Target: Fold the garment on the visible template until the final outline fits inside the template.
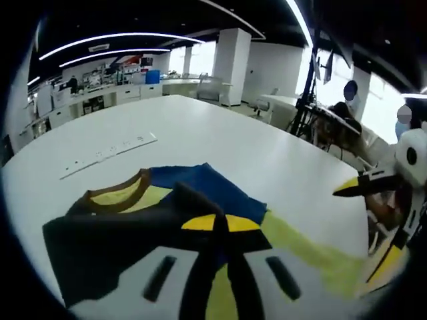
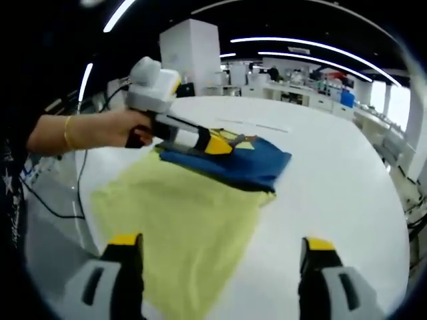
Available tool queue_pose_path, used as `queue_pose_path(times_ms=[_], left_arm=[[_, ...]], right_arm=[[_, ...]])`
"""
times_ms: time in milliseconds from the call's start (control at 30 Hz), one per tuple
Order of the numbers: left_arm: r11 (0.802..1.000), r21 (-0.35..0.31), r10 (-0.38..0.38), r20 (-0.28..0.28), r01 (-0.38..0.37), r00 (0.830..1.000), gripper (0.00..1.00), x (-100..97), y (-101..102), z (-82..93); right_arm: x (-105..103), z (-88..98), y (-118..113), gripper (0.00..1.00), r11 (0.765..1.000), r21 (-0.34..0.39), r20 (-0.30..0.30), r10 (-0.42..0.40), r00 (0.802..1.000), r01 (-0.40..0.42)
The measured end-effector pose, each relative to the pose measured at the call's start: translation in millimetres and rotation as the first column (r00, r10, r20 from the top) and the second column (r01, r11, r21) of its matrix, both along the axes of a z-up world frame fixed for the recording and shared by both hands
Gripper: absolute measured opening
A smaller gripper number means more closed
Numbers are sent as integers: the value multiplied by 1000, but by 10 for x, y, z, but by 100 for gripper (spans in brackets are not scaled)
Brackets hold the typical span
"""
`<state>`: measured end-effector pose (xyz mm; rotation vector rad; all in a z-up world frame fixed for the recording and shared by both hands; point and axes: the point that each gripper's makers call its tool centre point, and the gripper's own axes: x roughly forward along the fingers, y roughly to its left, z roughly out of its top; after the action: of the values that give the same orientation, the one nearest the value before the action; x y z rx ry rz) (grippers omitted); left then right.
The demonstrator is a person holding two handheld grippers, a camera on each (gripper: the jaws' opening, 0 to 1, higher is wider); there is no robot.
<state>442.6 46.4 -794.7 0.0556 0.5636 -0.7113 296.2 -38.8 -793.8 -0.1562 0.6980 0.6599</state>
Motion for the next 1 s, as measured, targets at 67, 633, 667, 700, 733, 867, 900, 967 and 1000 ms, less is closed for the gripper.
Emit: queue_pose_path(times_ms=[67, 633, 667, 700, 733, 867, 900, 967, 1000], left_arm=[[1000, 0, 11, -10, -11, 1000, 0, 10, 9, -39], [996, -65, 61, -57, -65, 997, 1, 178, -56, -82], [995, -68, 63, -61, -67, 996, 1, 176, -64, -101], [995, -78, 63, -64, -68, 996, 2, 176, -77, -108], [993, -101, 58, -71, -65, 996, 3, 184, -115, -132], [993, -107, 33, -80, -42, 996, 13, 149, -181, -183], [994, -104, 24, -72, -31, 997, 16, 145, -194, -187], [994, -108, 11, -60, -18, 998, 21, 136, -211, -174], [994, -111, 9, -56, -15, 998, 25, 127, -217, -158]], right_arm=[[5, 0, -5, 99, 1000, 2, 2, -4, 1000, 4], [83, 55, -64, 99, 999, 36, 13, -37, 999, 36], [92, 55, -69, 98, 999, 37, 13, -37, 999, 36], [97, 54, -73, 98, 999, 36, 14, -38, 999, 37], [107, 53, -81, 98, 999, 33, 15, -38, 999, 38], [141, 50, -106, 98, 998, 34, 16, -47, 999, 47], [149, 51, -115, 98, 998, 35, 17, -50, 999, 50], [168, 50, -128, 98, 998, 35, 19, -53, 998, 53], [177, 50, -133, 98, 998, 35, 19, -54, 998, 54]])
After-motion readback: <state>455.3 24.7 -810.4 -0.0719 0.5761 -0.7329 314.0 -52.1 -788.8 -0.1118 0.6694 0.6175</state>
